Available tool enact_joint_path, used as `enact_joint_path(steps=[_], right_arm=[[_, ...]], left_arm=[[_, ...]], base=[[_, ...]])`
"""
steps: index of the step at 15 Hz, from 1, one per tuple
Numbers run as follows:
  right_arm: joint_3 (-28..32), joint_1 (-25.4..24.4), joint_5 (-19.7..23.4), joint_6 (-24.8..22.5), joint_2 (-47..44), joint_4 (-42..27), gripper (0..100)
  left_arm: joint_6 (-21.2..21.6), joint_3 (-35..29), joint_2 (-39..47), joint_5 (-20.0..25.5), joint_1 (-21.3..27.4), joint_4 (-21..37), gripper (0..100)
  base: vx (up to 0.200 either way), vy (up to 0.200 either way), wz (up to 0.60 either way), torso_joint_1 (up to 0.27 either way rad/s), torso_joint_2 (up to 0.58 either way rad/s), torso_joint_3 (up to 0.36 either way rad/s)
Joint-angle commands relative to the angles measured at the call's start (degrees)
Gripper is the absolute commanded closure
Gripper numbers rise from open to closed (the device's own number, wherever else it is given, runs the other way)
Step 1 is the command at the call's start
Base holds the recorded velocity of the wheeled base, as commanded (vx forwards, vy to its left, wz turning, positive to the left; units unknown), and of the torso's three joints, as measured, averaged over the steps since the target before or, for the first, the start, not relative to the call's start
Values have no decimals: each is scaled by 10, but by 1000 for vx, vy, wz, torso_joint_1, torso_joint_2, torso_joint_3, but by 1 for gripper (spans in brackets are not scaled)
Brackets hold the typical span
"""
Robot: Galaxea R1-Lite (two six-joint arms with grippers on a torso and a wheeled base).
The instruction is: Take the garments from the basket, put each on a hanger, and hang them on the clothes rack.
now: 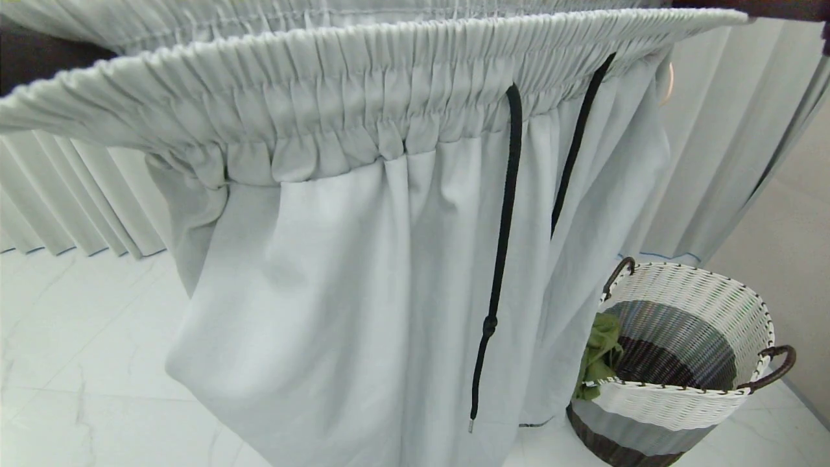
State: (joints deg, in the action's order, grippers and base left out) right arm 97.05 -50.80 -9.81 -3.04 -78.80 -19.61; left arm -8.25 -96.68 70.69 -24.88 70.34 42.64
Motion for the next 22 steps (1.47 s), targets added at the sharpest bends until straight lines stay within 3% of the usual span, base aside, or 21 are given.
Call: enact_joint_path(steps=[1,4,7,12,22], right_arm=[[27,15,0,0,14,-43,100],[28,25,-6,1,47,-95,100],[-41,25,-6,1,86,-104,100],[-42,25,-28,-2,82,-84,100],[-41,24,-28,-4,82,-84,100]], left_arm=[[27,-32,37,0,-53,-1,100],[35,-62,98,0,-119,-56,100],[36,-32,118,-2,-124,-117,100],[35,-20,105,-3,-124,-119,100],[40,-22,105,-5,-123,-119,100]], base=[[0,0,0,0,0,0],[0,0,0,0,0,0],[0,0,0,0,0,0],[0,0,0,0,0,0],[0,0,0,0,0,0]])
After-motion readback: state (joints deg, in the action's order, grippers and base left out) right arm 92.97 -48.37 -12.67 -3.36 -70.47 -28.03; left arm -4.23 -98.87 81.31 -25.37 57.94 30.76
